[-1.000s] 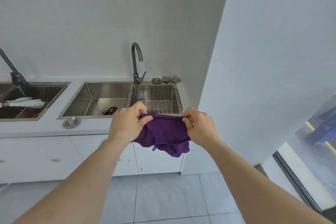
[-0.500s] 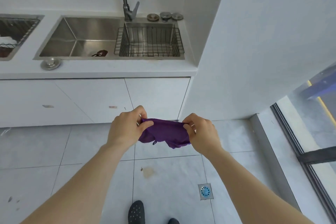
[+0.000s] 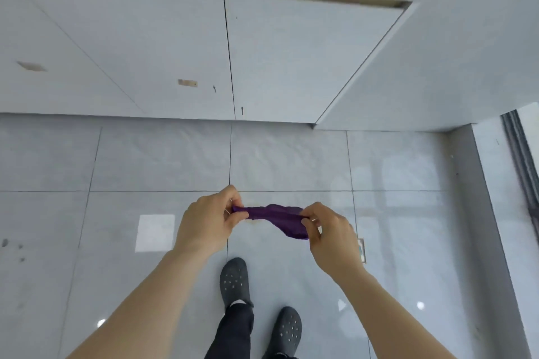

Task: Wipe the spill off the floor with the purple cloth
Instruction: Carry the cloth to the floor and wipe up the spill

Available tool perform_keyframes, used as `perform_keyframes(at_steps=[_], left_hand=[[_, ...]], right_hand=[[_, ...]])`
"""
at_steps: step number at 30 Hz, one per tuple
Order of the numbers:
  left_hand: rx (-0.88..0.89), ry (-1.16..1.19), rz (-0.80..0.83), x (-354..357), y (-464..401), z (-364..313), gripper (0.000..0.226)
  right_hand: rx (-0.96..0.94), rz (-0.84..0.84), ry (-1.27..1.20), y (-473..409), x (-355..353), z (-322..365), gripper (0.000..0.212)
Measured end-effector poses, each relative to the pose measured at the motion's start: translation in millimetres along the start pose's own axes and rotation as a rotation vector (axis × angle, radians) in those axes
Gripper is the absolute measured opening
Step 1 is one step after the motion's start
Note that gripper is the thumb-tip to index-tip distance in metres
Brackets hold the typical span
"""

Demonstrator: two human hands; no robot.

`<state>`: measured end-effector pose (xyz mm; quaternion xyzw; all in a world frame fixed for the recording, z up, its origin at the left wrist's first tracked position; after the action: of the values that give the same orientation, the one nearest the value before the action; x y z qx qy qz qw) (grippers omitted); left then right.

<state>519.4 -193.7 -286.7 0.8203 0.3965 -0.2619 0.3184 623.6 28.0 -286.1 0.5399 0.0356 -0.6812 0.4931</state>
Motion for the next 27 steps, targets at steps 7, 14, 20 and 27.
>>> perform_keyframes(at_steps=[7,14,20,27], left_hand=[[-0.087,0.025,0.056,131,0,130,0.021],[-0.096,-0.023,0.132,248,-26,233,0.02],[-0.031,-0.083,0.144,325,-74,313,0.018],[0.011,-0.105,0.183,385,-101,379,0.02]], right_hand=[[-0.02,0.023,0.059,-39,153,-77,0.015],[-0.073,-0.011,0.091,-87,275,-148,0.018],[-0.128,-0.047,0.097,-150,370,-190,0.018],[-0.231,-0.095,0.097,-206,427,-213,0.015]])
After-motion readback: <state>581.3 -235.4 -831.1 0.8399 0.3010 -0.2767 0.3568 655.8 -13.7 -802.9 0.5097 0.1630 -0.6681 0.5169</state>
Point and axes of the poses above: each hand's wrist, its own y-axis away from the middle knuckle, its own x-axis out of the palm, z = x × y, the point moved 7 cm from there along -y, towards the middle knuckle, and after that the axes turned 13 degrees about x, right-handed, at the moved point
